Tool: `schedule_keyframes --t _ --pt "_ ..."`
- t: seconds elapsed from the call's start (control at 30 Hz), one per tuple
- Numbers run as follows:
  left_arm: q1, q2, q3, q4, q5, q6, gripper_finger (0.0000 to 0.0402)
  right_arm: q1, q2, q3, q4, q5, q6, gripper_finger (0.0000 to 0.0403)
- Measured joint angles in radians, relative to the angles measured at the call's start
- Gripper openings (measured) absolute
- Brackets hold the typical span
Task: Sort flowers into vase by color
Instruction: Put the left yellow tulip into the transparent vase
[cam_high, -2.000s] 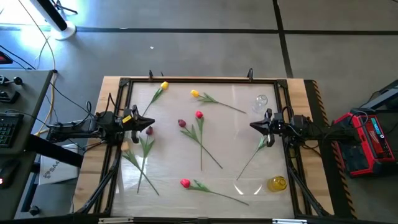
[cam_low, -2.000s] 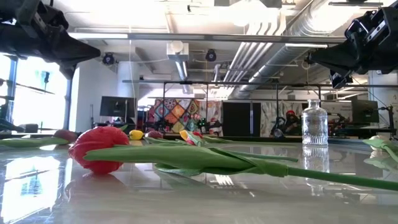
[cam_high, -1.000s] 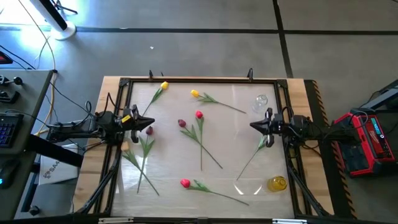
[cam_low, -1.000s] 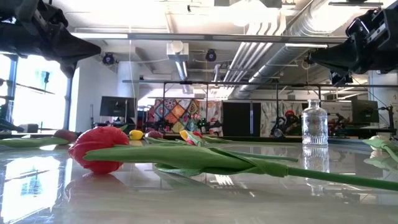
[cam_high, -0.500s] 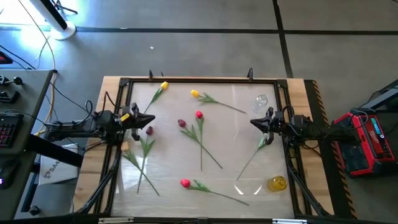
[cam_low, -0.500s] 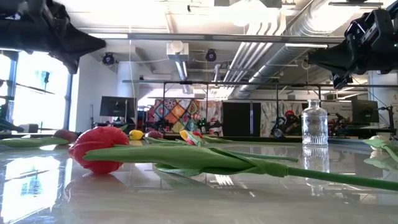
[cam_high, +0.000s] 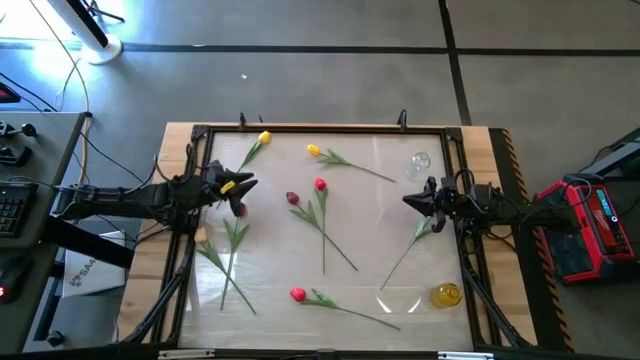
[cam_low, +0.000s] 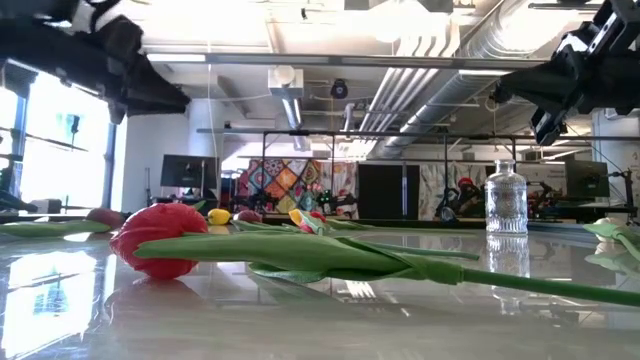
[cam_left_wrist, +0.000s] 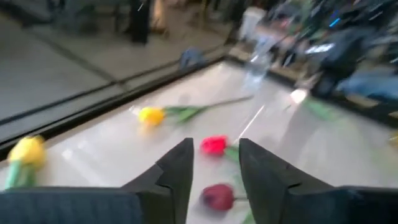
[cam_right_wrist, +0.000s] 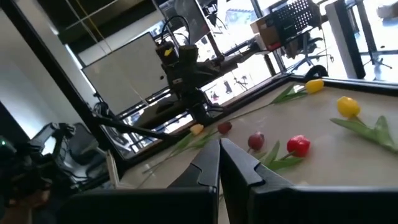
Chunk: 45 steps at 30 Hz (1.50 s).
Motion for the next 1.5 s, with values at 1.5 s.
schedule_keyframes --t 1.5 --pt "0.818 1.040 0.371 -0.183 0.360 0.307 0.0170 0.123 0.124 0.000 -0.023 0.196 0.067 0.0000"
